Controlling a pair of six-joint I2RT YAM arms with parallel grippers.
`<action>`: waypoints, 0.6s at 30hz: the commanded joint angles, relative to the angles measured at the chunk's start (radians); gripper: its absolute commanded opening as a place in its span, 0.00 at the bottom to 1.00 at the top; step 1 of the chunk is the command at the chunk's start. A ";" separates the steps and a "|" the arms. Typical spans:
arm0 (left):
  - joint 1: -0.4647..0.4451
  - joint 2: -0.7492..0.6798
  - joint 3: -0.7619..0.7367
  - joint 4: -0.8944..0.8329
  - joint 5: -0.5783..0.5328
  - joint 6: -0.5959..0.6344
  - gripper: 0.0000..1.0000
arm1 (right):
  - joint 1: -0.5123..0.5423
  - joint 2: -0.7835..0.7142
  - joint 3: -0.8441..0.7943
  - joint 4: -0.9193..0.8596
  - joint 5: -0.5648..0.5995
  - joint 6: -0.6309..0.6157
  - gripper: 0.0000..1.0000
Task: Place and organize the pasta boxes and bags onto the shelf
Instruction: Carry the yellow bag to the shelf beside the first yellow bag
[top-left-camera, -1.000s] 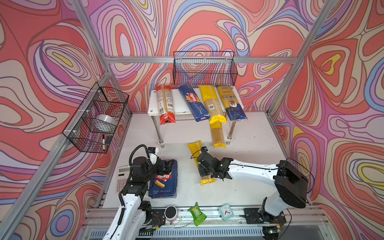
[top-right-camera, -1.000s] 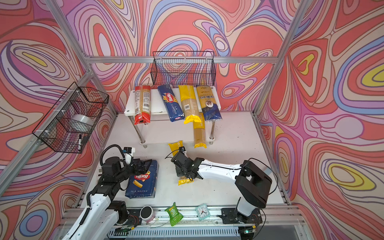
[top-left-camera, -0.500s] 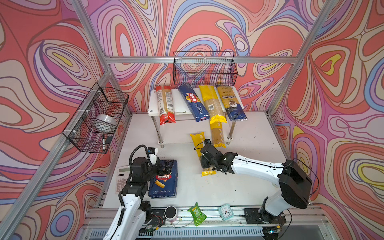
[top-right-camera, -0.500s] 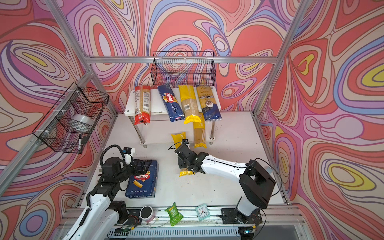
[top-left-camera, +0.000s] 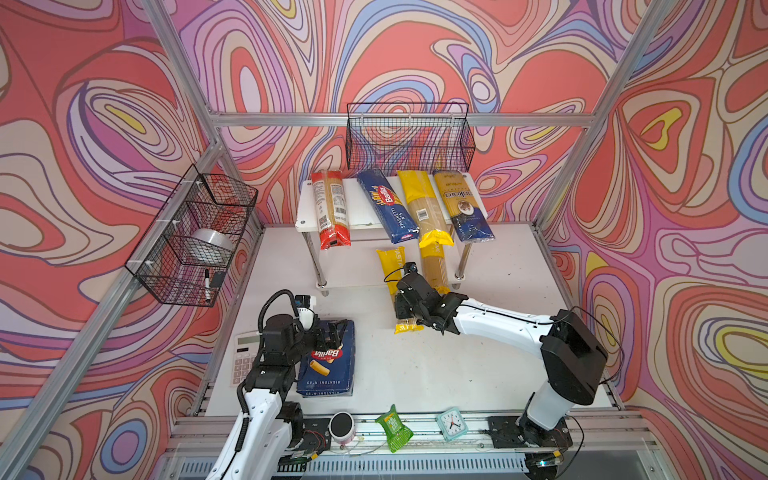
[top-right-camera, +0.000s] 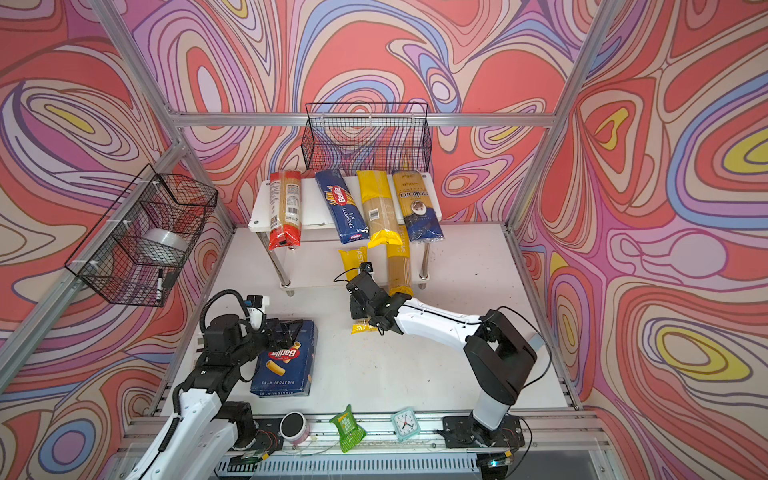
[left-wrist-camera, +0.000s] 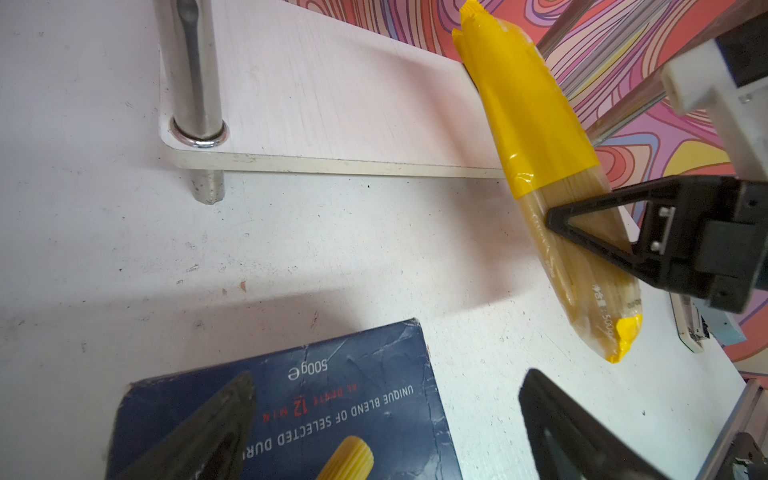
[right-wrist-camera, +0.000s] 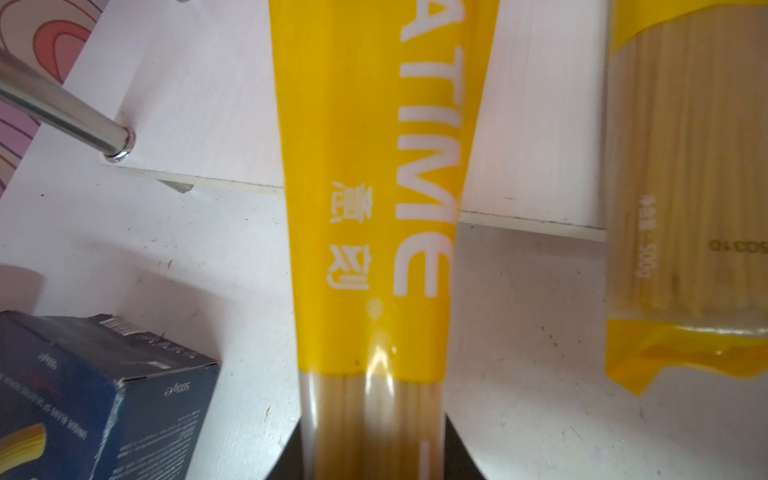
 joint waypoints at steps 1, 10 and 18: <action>-0.004 0.001 0.022 -0.010 -0.006 0.009 1.00 | -0.020 -0.001 0.073 0.136 0.038 -0.029 0.00; -0.004 -0.010 0.019 -0.013 -0.008 0.007 1.00 | -0.060 0.031 0.104 0.178 0.063 -0.059 0.00; -0.003 -0.025 0.017 -0.018 -0.020 0.004 1.00 | -0.109 0.073 0.146 0.202 0.062 -0.086 0.00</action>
